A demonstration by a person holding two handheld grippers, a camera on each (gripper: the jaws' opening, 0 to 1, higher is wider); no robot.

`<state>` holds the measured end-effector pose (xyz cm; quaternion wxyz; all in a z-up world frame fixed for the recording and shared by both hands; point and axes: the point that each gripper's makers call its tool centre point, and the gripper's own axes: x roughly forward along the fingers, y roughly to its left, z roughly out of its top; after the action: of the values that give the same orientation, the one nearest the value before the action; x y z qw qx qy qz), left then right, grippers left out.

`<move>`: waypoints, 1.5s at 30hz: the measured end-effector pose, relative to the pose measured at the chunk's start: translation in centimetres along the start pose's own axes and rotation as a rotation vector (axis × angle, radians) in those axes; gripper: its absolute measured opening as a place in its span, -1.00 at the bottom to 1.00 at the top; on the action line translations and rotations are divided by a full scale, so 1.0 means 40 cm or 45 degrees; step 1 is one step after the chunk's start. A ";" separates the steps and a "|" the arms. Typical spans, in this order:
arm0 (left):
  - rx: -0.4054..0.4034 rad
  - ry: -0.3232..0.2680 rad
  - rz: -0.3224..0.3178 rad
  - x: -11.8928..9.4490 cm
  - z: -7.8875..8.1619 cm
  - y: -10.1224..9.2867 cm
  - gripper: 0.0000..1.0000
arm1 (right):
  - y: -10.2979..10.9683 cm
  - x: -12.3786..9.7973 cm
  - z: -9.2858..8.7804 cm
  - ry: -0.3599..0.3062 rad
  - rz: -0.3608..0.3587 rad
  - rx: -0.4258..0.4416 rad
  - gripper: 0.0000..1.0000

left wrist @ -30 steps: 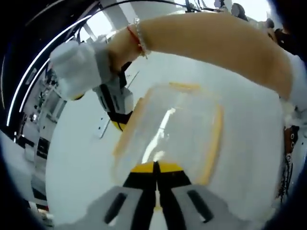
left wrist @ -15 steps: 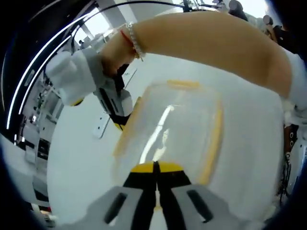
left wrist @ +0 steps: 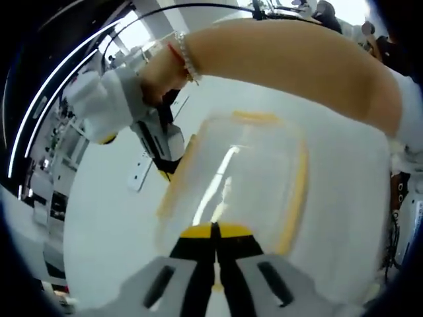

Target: Snap each plastic latch of the storage box into its locked position after aligning the lid with the box until every specified latch is closed and the lid sits flush.

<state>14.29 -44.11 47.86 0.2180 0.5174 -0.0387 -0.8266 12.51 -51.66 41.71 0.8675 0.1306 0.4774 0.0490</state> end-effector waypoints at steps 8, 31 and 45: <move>-0.015 -0.036 -0.004 -0.004 0.007 0.001 -1.00 | -0.011 0.017 0.036 0.019 -0.037 -0.031 -1.00; -0.066 -0.070 -0.045 -0.010 -0.004 -0.012 -1.00 | 0.016 -0.113 0.124 -0.292 -0.549 -0.251 -0.99; -0.123 -0.064 -0.033 -0.019 -0.049 -0.027 -1.00 | 0.280 -0.194 0.144 -0.453 -0.631 -0.457 -0.82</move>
<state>15.92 -42.52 47.27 0.2310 0.4857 0.0024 -0.8431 13.62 -43.56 54.06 0.9318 -0.1371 0.3199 -0.1034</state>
